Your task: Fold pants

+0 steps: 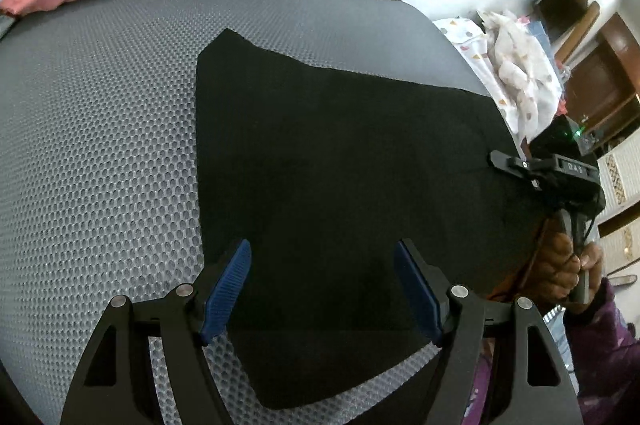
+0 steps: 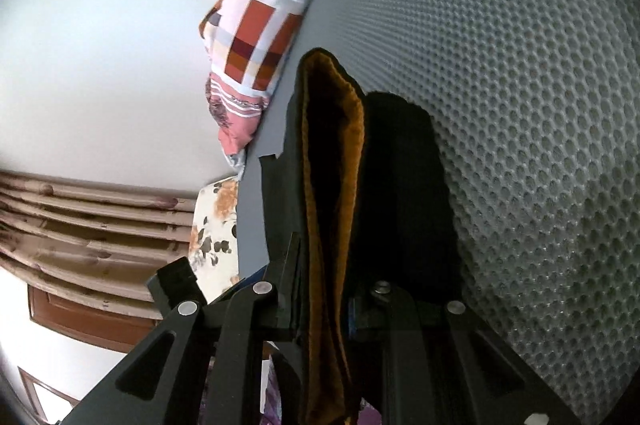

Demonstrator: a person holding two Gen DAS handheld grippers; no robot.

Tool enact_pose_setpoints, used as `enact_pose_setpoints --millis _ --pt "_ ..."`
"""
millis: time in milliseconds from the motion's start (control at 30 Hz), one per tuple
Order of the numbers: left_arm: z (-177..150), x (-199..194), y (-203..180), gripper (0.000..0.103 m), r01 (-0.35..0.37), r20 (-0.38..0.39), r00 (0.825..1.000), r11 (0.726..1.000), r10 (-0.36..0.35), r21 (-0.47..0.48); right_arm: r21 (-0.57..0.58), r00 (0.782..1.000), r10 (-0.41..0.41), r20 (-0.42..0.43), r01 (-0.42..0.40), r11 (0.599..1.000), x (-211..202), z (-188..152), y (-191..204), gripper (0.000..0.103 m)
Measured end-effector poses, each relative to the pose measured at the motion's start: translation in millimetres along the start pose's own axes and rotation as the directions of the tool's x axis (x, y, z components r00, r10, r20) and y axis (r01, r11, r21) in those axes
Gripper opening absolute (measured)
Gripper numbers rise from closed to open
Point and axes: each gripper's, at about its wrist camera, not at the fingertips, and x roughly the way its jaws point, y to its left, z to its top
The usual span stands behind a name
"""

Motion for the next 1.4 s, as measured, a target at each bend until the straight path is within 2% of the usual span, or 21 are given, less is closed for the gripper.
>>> enact_pose_setpoints --millis 133,233,333,400,467,533,600,700,800,933,1067,1267,1300,1367,1400 --pt "2 9 -2 0.077 -0.003 -0.005 1.0 1.0 0.003 0.008 -0.043 0.999 -0.036 0.015 0.037 0.998 -6 3 -6 0.016" --pt "1 12 -8 0.083 -0.019 -0.005 1.0 0.999 0.019 0.046 -0.004 1.0 -0.005 0.015 0.006 1.0 -7 4 -24 0.018" --pt "1 14 -14 0.084 -0.047 -0.011 0.999 0.996 0.048 0.071 0.015 0.992 0.003 0.126 -0.005 1.0 -38 3 -26 0.02" --pt "1 14 -14 0.085 -0.04 -0.008 0.999 0.997 0.04 0.065 0.025 0.982 0.06 0.18 -0.065 0.998 -64 -1 -23 0.023" --pt "1 13 -11 0.086 -0.02 0.004 1.0 0.999 0.02 0.039 0.022 0.972 0.14 0.19 -0.147 0.989 -80 -11 -14 0.031" --pt "0 12 -7 0.087 0.002 0.015 1.0 1.0 -0.003 0.014 0.055 0.959 0.237 0.155 -0.248 0.967 -83 -30 -7 0.051" --pt "-1 10 -3 0.087 0.016 0.024 1.0 1.0 -0.016 -0.004 0.116 0.945 0.309 0.103 -0.32 0.94 -69 -50 -4 0.058" --pt "-2 9 -3 0.088 0.019 0.027 0.999 1.0 -0.019 -0.004 0.158 0.963 0.27 0.02 -0.27 0.95 -44 -72 -8 0.058" --pt "-3 10 -6 0.088 0.007 0.024 1.0 1.0 -0.008 0.018 0.208 0.972 0.234 0.024 -0.234 0.95 -28 -75 -26 0.059" --pt "-2 12 -8 0.089 0.012 0.026 1.0 1.0 -0.013 0.024 0.269 0.97 0.23 0.073 -0.241 0.932 -28 -72 -46 0.056" --pt "-3 12 -5 0.091 0.036 0.036 0.999 0.999 -0.037 0.015 0.232 0.982 0.17 0.085 -0.186 0.955 -33 -68 -40 0.056" --pt "-11 9 -7 0.092 0.024 0.042 0.999 0.999 -0.026 0.049 0.219 0.974 0.178 0.139 -0.205 0.954 -30 -54 -36 0.058" --pt "-11 9 -8 0.092 0.02 0.041 0.999 0.998 -0.023 0.052 0.199 0.977 0.161 0.138 -0.186 0.962 -28 -52 -30 0.058" --pt "-10 10 -9 0.092 0.015 0.037 0.999 0.998 -0.017 0.055 0.137 0.983 0.1 0.152 -0.121 0.983 -27 -51 -17 0.036" --pt "-10 10 -9 0.092 0.016 0.037 0.999 0.999 -0.017 0.051 0.099 0.985 0.067 0.156 -0.083 0.992 -26 -51 -9 0.017"
